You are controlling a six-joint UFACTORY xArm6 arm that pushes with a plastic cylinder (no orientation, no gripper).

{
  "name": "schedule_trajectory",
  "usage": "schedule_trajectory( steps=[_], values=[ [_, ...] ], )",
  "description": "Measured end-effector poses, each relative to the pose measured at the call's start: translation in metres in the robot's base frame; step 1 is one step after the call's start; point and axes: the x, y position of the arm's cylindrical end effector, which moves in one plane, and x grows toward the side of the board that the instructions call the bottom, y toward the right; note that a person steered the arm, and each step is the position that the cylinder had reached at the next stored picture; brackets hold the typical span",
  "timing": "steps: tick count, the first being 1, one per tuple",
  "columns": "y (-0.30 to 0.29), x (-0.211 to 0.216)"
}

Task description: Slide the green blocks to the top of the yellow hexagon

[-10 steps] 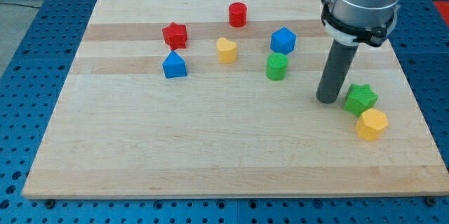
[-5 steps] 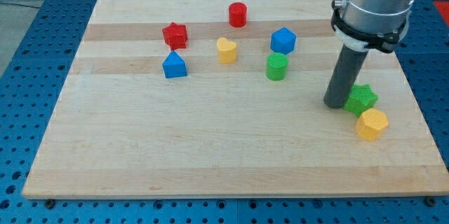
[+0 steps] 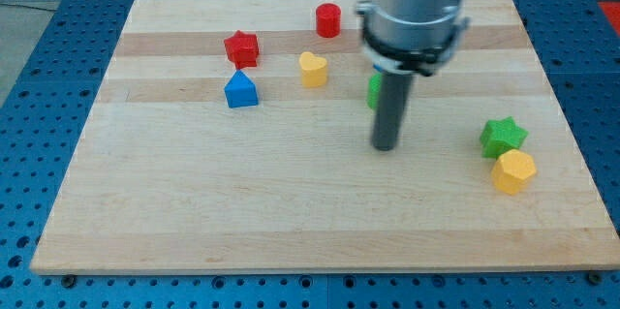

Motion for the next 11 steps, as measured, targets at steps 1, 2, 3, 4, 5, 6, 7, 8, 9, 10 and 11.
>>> schedule_trajectory(
  steps=[1, 2, 3, 4, 5, 6, 7, 8, 9, 10, 11],
  values=[
    [-0.056, -0.026],
    [-0.070, -0.067],
    [-0.047, -0.080],
    [-0.011, -0.080],
    [0.025, -0.081],
    [0.058, -0.081],
    [0.082, -0.079],
    [0.082, -0.072],
    [0.090, -0.068],
    [0.103, -0.064],
    [0.114, -0.062]
  ],
)
